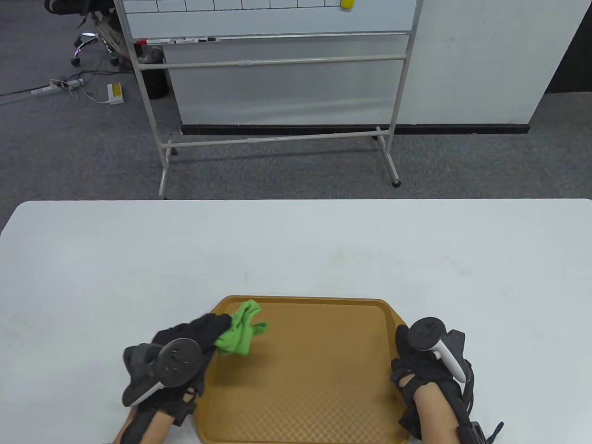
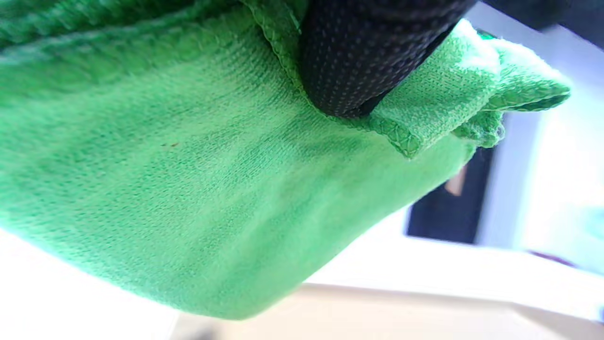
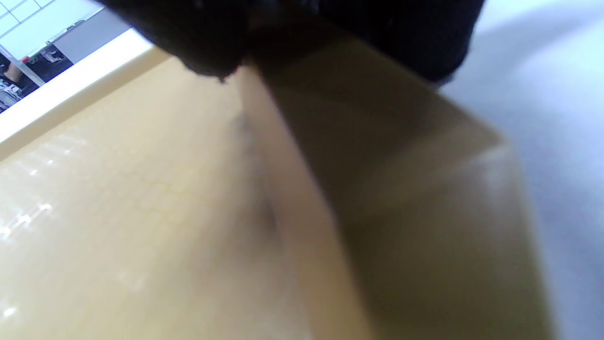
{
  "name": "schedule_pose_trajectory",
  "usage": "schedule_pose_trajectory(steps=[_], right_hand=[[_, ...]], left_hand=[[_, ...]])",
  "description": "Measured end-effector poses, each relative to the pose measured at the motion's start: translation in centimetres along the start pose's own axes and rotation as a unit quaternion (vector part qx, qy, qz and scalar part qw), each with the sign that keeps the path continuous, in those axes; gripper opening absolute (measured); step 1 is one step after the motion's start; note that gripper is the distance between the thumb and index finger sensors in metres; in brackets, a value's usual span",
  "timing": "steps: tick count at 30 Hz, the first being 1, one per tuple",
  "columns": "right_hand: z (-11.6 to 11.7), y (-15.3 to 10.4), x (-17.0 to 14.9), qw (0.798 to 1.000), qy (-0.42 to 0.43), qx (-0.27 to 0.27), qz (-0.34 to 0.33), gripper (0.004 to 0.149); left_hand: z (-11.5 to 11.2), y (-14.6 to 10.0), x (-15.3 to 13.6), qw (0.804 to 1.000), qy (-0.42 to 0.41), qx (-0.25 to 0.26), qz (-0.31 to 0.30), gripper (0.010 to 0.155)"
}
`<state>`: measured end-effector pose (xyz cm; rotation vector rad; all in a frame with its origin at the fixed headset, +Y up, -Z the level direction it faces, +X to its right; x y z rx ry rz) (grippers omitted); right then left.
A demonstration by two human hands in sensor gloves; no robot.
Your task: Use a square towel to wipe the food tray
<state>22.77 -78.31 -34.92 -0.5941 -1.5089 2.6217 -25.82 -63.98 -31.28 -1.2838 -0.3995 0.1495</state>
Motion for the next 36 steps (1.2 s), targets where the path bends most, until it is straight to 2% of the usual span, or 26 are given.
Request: schedule_pose_trajectory(steps=[3,5,6,8,9,10,11,12,13,14,18,19,22,24,28,30,33,36], right_hand=[[0.0,0.0,0.0,1.0,0.001,-0.002,0.002,0.073],[0.0,0.0,0.0,1.0,0.0,-0.004,0.004,0.073],[0.1,0.0,0.0,1.0,-0.001,-0.005,0.004,0.073],[0.1,-0.1,0.0,1.0,-0.002,-0.007,0.004,0.074],[0.1,-0.1,0.0,1.0,-0.002,-0.007,0.003,0.074],[0.2,0.0,0.0,1.0,-0.001,-0.007,0.002,0.074],[0.2,0.0,-0.1,1.0,0.0,-0.008,0.002,0.074],[0.2,-0.1,-0.1,1.0,0.001,-0.008,0.001,0.073],[0.2,-0.1,-0.1,1.0,0.001,-0.008,0.0,0.074],[0.3,-0.1,-0.1,1.0,0.0,-0.008,0.0,0.074],[0.4,-0.2,0.0,1.0,-0.007,-0.011,-0.002,0.075],[0.4,-0.2,0.0,1.0,-0.008,-0.01,-0.002,0.076],[0.3,-0.4,-0.1,1.0,0.006,-0.01,-0.002,0.076],[0.0,-0.9,0.1,1.0,0.01,-0.022,-0.006,0.076],[-1.4,-2.5,1.8,0.995,-0.002,-0.086,-0.055,0.075],[-2.1,-3.6,3.5,0.984,0.008,-0.133,-0.117,0.074],[-2.5,-5.3,6.3,0.955,0.014,-0.182,-0.234,0.072],[-2.1,-7.4,9.6,0.903,0.002,-0.223,-0.368,0.071]], left_hand=[[0.9,0.2,-3.9,0.995,0.067,0.022,0.075,0.054],[-0.7,0.7,-6.8,0.989,0.094,0.003,0.118,0.055],[-2.5,0.9,-8.6,0.982,0.1,-0.043,0.152,0.057],[-6.9,0.5,-11.9,0.952,0.088,-0.192,0.223,0.064],[-10.2,-0.6,-14.0,0.909,0.057,-0.314,0.269,0.071],[-12.4,-1.5,-15.5,0.878,0.019,-0.38,0.29,0.075],[-13.5,-2.2,-16.3,0.861,-0.012,-0.408,0.302,0.078],[-13.5,-2.3,-17.0,0.857,-0.059,-0.406,0.312,0.079],[-13.2,-2.0,-17.2,0.873,-0.096,-0.366,0.308,0.08],[-12.8,-1.9,-17.2,0.879,-0.106,-0.344,0.313,0.079],[-11.8,-1.7,-17.2,0.888,-0.105,-0.343,0.286,0.08],[-11.0,-1.6,-17.3,0.894,-0.13,-0.322,0.283,0.079],[-8.2,-1.5,-17.5,0.893,-0.257,-0.233,0.287,0.077],[-5.6,-1.4,-17.1,0.897,-0.316,-0.168,0.258,0.076],[-1.9,-0.8,-14.1,0.928,-0.326,-0.082,0.163,0.074],[-1.0,-0.5,-11.8,0.937,-0.327,-0.062,0.108,0.074],[-0.8,-0.3,-7.8,0.942,-0.333,-0.043,0.021,0.073],[-1.6,-0.6,-2.8,0.949,-0.301,-0.052,-0.083,0.073]])
Point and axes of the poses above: the tracker on the back of each hand, its own x axis roughly to the thumb side, its own y axis roughly from the wrist to the fingertips, z = x × y, the point moved 3 cm from there along y, roughly from the wrist to the fingertips, and after that the axes turned 10 degrees about -y, right-handed, at the moved point
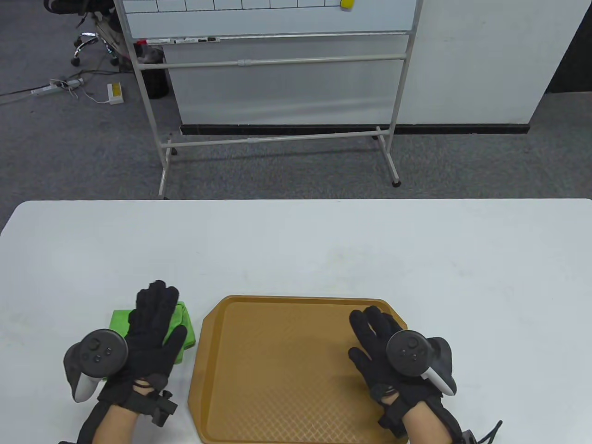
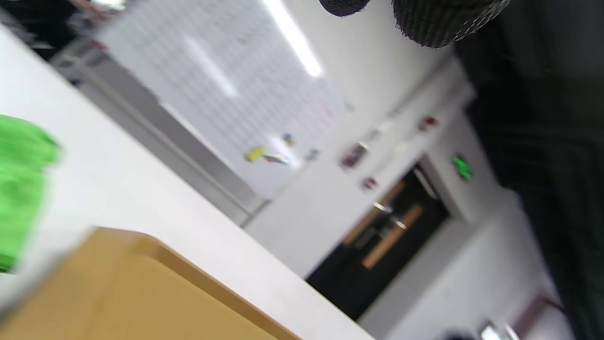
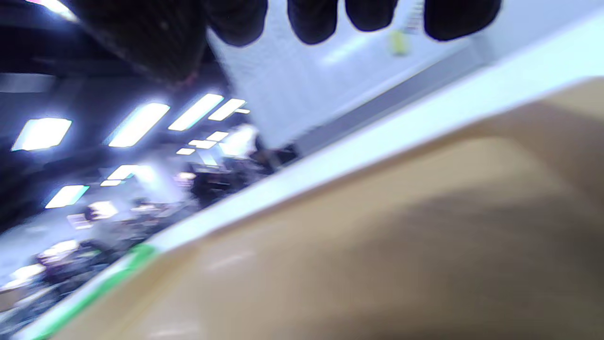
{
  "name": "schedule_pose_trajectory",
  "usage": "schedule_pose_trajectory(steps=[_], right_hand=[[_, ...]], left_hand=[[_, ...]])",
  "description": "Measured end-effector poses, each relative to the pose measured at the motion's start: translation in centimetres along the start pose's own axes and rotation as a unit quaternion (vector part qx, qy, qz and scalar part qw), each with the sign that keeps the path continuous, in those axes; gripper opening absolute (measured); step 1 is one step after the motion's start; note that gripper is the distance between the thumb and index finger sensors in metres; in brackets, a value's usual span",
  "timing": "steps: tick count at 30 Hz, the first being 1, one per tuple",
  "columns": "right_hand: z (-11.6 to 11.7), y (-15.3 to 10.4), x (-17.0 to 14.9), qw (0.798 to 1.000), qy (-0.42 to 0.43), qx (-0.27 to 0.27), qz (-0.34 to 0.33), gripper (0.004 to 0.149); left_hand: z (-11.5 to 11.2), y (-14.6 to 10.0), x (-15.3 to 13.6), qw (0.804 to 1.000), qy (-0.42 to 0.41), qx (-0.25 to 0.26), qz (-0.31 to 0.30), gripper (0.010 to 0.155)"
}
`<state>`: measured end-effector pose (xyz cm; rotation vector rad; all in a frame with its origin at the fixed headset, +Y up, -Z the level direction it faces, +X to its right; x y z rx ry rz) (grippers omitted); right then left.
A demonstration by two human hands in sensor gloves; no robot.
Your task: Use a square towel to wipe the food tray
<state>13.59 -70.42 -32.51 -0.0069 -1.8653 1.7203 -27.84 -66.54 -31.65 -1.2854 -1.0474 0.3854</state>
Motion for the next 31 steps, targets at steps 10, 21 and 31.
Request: schedule_pose_trajectory(steps=[10,21,31], right_hand=[[3.9,0.7,5.9,0.983,-0.093,0.054,-0.146,0.067],[4.9,0.7,6.0,0.978,-0.121,0.09,-0.145,0.063],[4.6,0.7,5.3,0.982,-0.103,0.096,-0.126,0.062]], left_hand=[[-12.2,-0.6,2.4,0.939,0.144,-0.29,-0.114,0.074],[-14.7,-1.2,1.1,0.906,0.177,-0.374,-0.09,0.072],[-14.7,-1.1,0.5,0.903,0.182,-0.383,-0.078,0.071]])
Point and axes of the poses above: the tracker on the back of each hand, its own x axis roughly to the thumb side, its own y axis roughly from the wrist to the fingertips, z = x × y, the point moved 3 cm from there along y, roughly from the wrist to the fingertips, and after that the axes turned 10 degrees about -y, right-handed, at the moved point
